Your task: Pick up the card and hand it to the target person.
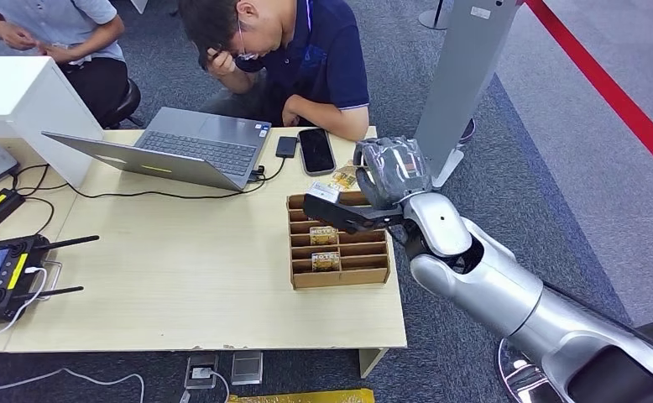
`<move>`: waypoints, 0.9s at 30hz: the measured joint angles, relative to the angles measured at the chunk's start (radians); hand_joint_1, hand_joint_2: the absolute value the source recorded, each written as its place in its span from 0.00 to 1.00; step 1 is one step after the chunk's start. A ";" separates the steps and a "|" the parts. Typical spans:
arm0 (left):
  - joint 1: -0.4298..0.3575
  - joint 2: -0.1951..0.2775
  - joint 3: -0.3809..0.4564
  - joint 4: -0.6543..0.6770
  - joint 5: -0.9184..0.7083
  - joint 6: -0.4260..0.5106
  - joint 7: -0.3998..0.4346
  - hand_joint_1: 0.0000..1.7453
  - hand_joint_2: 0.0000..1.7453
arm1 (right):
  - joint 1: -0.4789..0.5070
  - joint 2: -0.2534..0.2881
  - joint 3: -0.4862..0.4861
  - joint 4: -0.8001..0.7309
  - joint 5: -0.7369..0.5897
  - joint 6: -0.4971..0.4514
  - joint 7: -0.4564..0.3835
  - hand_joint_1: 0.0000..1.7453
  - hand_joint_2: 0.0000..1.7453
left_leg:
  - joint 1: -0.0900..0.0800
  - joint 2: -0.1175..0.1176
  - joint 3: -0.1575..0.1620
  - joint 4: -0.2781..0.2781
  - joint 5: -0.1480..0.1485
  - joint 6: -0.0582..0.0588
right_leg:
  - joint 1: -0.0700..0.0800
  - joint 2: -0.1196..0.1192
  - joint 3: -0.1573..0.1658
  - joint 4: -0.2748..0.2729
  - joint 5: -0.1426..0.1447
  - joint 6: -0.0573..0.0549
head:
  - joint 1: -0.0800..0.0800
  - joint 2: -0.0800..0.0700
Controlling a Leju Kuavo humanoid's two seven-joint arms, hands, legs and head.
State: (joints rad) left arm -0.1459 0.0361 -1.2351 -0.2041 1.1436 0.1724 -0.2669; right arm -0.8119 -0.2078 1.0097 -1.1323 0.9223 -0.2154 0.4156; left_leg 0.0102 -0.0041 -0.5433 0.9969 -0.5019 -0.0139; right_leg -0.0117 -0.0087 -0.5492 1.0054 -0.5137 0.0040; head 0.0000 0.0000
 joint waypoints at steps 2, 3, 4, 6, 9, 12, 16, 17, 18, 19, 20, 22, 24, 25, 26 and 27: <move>-0.004 0.000 -0.003 0.000 -0.001 0.000 0.003 0.00 0.00 | -0.001 0.022 0.004 0.069 0.031 -0.051 -0.021 1.00 1.00 | 0.000 0.001 0.000 0.000 -0.001 0.000 | 0.000 0.001 0.000 0.000 0.000 0.000 | 0.000 0.000; -0.005 -0.001 -0.005 0.000 -0.002 0.000 0.004 0.00 0.00 | -0.004 0.031 0.009 0.098 0.055 -0.076 -0.024 1.00 1.00 | 0.000 0.001 0.001 0.000 -0.001 0.000 | 0.000 0.001 0.000 0.000 0.000 0.000 | 0.000 0.000; -0.006 -0.001 -0.007 0.001 -0.003 0.000 0.005 0.00 0.00 | -0.006 0.038 0.013 0.122 0.080 -0.097 -0.023 1.00 1.00 | 0.000 0.001 0.001 0.000 -0.001 0.000 | 0.000 0.002 0.000 0.000 0.000 0.000 | 0.000 0.000; -0.007 -0.002 -0.009 0.001 -0.003 0.000 0.006 0.00 0.00 | -0.010 0.049 0.018 0.163 0.108 -0.122 -0.025 1.00 1.00 | 0.000 0.002 0.001 0.000 -0.001 0.000 | 0.000 0.002 0.001 0.000 0.000 0.000 | 0.000 0.000; -0.007 -0.002 -0.010 0.001 0.000 0.000 0.006 0.00 0.00 | -0.020 0.074 0.009 0.233 0.120 -0.175 -0.042 1.00 1.00 | 0.000 0.001 0.000 0.001 -0.002 0.000 | 0.000 0.001 0.000 0.001 -0.001 0.000 | 0.000 0.000; -0.008 -0.004 -0.010 0.001 0.003 0.002 0.003 0.00 0.00 | -0.028 0.092 0.000 0.289 0.132 -0.228 -0.055 1.00 1.00 | 0.000 0.002 0.000 0.001 -0.001 0.000 | 0.000 0.002 0.000 0.002 -0.001 0.000 | 0.000 0.000; -0.010 -0.005 -0.009 0.001 0.007 0.004 -0.001 0.00 0.00 | -0.039 0.110 -0.010 0.325 0.119 -0.257 -0.072 1.00 1.00 | 0.000 0.001 -0.001 0.002 -0.001 0.000 | 0.000 0.001 -0.001 0.002 -0.001 0.000 | 0.000 0.000; -0.010 -0.005 -0.009 0.001 0.007 0.004 -0.001 0.00 0.00 | -0.042 0.113 -0.011 0.329 0.118 -0.262 -0.073 1.00 1.00 | 0.000 0.002 -0.001 0.001 -0.001 0.000 | 0.000 0.002 -0.001 0.002 -0.001 0.000 | 0.000 0.000; -0.011 -0.005 -0.010 0.001 0.008 0.004 -0.001 0.00 0.00 | -0.044 0.115 -0.012 0.330 0.117 -0.264 -0.074 1.00 1.00 | 0.000 0.002 -0.001 0.002 -0.001 0.000 | 0.000 0.002 -0.002 0.002 -0.001 0.000 | 0.000 0.000; -0.011 -0.005 -0.010 0.001 0.008 0.004 -0.001 0.00 0.00 | -0.046 0.116 -0.013 0.330 0.116 -0.267 -0.076 1.00 1.00 | 0.000 0.002 -0.002 0.002 -0.001 0.000 | 0.000 0.002 -0.002 0.002 -0.001 0.000 | 0.000 0.000; -0.011 -0.005 -0.010 0.001 0.009 0.004 -0.001 0.00 0.00 | -0.047 0.116 -0.013 0.328 0.116 -0.269 -0.076 1.00 1.00 | 0.000 0.002 -0.002 0.002 -0.001 0.000 | -0.001 0.002 -0.002 0.002 -0.001 0.000 | 0.000 0.000; -0.011 -0.005 -0.010 0.002 0.009 0.004 0.000 0.00 0.00 | -0.049 0.117 -0.014 0.325 0.116 -0.273 -0.077 1.00 1.00 | -0.001 0.002 -0.002 0.002 -0.001 0.000 | -0.001 0.001 -0.002 0.003 -0.001 0.000 | 0.000 0.000; -0.010 -0.006 -0.010 0.002 0.011 0.003 0.000 0.00 0.00 | -0.049 0.117 -0.014 0.321 0.118 -0.277 -0.075 1.00 1.00 | -0.001 0.001 -0.002 0.002 -0.002 0.000 | -0.001 0.001 -0.002 0.003 -0.001 0.000 | 0.000 0.000; -0.010 -0.006 -0.010 0.002 0.012 0.003 0.000 0.00 0.00 | -0.049 0.116 -0.014 0.319 0.119 -0.279 -0.074 1.00 1.00 | -0.001 0.001 -0.002 0.002 -0.002 0.000 | -0.001 0.001 -0.002 0.003 -0.001 0.000 | 0.000 0.000; -0.009 -0.006 -0.009 0.002 0.013 0.003 -0.001 0.00 0.00 | -0.049 0.115 -0.014 0.317 0.120 -0.281 -0.073 1.00 1.00 | -0.001 0.001 -0.002 0.002 -0.002 0.000 | -0.001 0.001 -0.002 0.003 -0.001 0.000 | 0.000 0.000; -0.009 -0.006 -0.009 0.002 0.013 0.003 -0.001 0.00 0.00 | -0.050 0.115 -0.014 0.316 0.120 -0.282 -0.072 1.00 1.00 | -0.001 0.001 -0.002 0.002 -0.002 0.000 | -0.001 0.001 -0.002 0.003 -0.001 0.000 | 0.000 0.000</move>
State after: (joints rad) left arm -0.1544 0.0297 -1.2446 -0.2019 1.1570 0.1759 -0.2676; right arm -0.8615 -0.0926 0.9957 -0.8161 1.0423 -0.4970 0.3433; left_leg 0.0097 -0.0031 -0.5452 0.9991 -0.5034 -0.0140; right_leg -0.0122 -0.0077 -0.5513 1.0083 -0.5150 0.0040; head 0.0000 0.0000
